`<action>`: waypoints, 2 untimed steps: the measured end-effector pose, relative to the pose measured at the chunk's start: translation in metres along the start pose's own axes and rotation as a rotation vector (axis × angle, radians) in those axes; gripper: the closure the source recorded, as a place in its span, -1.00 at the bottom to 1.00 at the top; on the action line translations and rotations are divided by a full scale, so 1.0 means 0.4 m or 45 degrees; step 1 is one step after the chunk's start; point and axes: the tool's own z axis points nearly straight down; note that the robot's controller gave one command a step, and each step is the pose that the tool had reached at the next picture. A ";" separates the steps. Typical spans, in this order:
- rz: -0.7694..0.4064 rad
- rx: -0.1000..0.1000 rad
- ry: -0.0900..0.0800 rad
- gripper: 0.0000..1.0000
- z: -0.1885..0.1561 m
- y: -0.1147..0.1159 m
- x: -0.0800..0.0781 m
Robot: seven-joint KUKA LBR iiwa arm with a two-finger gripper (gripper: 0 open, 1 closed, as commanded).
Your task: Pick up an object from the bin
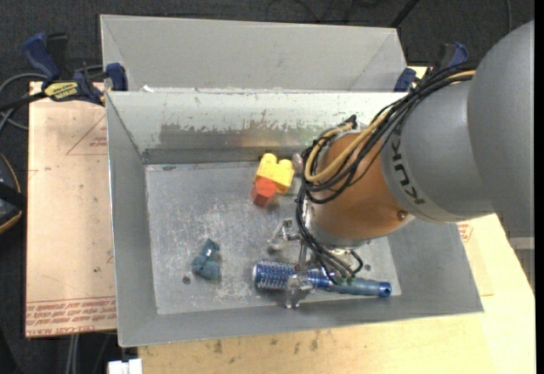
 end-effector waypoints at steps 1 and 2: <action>0.000 0.000 0.000 1.00 -0.003 0.001 -0.001; 0.000 0.001 0.009 1.00 -0.050 0.001 -0.003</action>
Offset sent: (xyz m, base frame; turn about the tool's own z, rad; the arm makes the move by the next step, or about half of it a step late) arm 0.0000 0.0000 0.0000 0.0000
